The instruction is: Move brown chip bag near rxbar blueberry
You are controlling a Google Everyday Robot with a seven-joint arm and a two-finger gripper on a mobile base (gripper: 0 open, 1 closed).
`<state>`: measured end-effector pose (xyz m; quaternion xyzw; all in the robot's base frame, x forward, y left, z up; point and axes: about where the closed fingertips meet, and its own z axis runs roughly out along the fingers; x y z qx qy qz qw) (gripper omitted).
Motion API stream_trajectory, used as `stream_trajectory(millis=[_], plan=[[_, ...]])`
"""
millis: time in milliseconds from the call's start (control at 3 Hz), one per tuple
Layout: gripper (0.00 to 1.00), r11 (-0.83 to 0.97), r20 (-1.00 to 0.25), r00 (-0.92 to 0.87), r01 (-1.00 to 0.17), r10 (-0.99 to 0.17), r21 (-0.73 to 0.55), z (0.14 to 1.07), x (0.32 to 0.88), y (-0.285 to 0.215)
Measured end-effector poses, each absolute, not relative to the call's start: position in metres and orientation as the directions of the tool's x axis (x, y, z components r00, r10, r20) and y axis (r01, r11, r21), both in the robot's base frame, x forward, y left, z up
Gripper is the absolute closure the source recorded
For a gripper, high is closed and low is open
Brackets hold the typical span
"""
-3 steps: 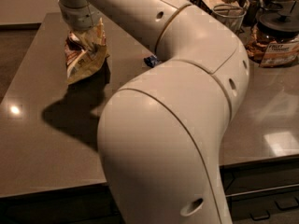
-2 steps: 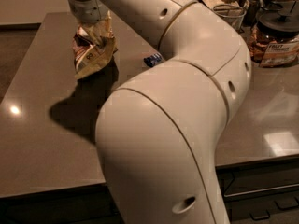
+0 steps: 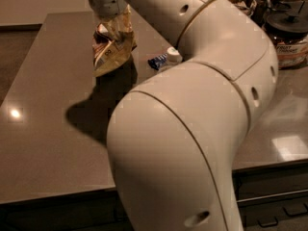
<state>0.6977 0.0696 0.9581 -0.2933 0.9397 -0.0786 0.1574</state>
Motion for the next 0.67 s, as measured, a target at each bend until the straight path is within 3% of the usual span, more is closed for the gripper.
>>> stream_trajectory(millis=[667], plan=[[0.58,0.855,-0.249,-0.823,-0.458,-0.511,-0.242,0.961,0.68,0.031]])
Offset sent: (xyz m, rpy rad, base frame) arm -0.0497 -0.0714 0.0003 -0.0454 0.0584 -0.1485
